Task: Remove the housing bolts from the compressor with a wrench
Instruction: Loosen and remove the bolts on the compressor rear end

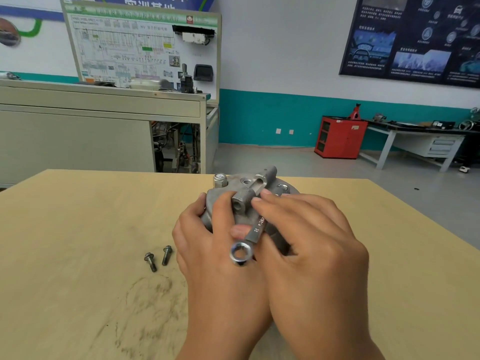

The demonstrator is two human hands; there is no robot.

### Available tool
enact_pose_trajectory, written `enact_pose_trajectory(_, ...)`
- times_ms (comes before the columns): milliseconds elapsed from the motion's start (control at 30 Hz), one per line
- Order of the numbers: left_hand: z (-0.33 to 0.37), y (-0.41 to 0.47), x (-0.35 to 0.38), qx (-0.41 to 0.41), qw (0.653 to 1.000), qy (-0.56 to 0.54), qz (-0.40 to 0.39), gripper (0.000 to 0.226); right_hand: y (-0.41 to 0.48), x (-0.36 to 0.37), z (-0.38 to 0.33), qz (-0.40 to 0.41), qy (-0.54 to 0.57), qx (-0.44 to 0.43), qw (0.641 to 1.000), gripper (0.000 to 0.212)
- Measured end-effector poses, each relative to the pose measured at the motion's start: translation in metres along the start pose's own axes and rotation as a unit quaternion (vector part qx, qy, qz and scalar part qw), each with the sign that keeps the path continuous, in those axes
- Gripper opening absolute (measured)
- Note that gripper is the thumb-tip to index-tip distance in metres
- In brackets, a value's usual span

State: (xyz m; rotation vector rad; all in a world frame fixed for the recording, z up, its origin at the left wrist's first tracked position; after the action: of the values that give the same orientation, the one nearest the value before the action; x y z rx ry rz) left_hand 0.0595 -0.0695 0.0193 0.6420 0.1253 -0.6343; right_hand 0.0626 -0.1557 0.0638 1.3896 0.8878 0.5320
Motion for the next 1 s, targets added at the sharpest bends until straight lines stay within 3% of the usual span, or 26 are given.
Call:
enact_pose_trajectory(100, 0.011, -0.002, -0.003, 0.013, 1.0, 0.024, -0.005, 0.086, -0.009, -0.01, 0.016, 0.027, 0.074, 0.024, 0.997, 0.013)
enact_pose_trajectory(167, 0.014, -0.002, -0.004, -0.004, 1.0, 0.015, -0.014, 0.093, -0.015, -0.015, 0.029, 0.058, 0.186, 0.101, 0.976, 0.018)
enact_pose_trajectory(333, 0.012, -0.002, -0.006, -0.035, 0.999, 0.01, -0.031, 0.087, -0.013, -0.009, 0.065, 0.108, 0.371, 0.236, 0.892, 0.021)
enact_pose_trajectory(433, 0.012, -0.002, -0.006, -0.034, 0.999, 0.008, -0.029, 0.086, -0.001, 0.003, 0.087, 0.111, 0.463, 0.332, 0.815, 0.011)
enact_pose_trajectory(500, 0.012, -0.003, -0.005, -0.031, 0.999, 0.007, -0.029, 0.087, 0.007, 0.016, 0.099, 0.108, 0.495, 0.396, 0.766, 0.011)
enact_pose_trajectory(600, 0.012, -0.003, -0.004, -0.029, 0.999, 0.005, -0.029, 0.088, 0.024, 0.039, 0.109, 0.079, 0.511, 0.46, 0.722, 0.015)
enact_pose_trajectory(700, 0.012, -0.003, -0.003, -0.024, 0.999, 0.003, -0.023, 0.088, 0.037, 0.06, 0.111, 0.013, 0.535, 0.496, 0.684, 0.015)
enact_pose_trajectory(833, 0.012, -0.003, -0.003, -0.027, 0.999, 0.01, -0.015, 0.09, 0.044, 0.074, 0.108, -0.087, 0.578, 0.481, 0.653, 0.019)
enact_pose_trajectory(1000, 0.012, -0.002, -0.003, -0.029, 0.999, 0.018, -0.016, 0.091, 0.05, 0.077, 0.111, -0.067, 0.627, 0.509, 0.586, 0.023)
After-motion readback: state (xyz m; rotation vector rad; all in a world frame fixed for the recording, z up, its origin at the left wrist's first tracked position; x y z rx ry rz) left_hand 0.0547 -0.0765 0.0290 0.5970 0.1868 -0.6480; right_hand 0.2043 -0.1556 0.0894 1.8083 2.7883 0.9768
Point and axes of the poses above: each hand's wrist, its own y-axis towards the middle knuckle, its own x-axis out of the palm, z = x × y, the point moved 2 cm from there along y, towards the middle knuckle, and after that the axes turned 10 degrees about -x, right-handed, at the moved point
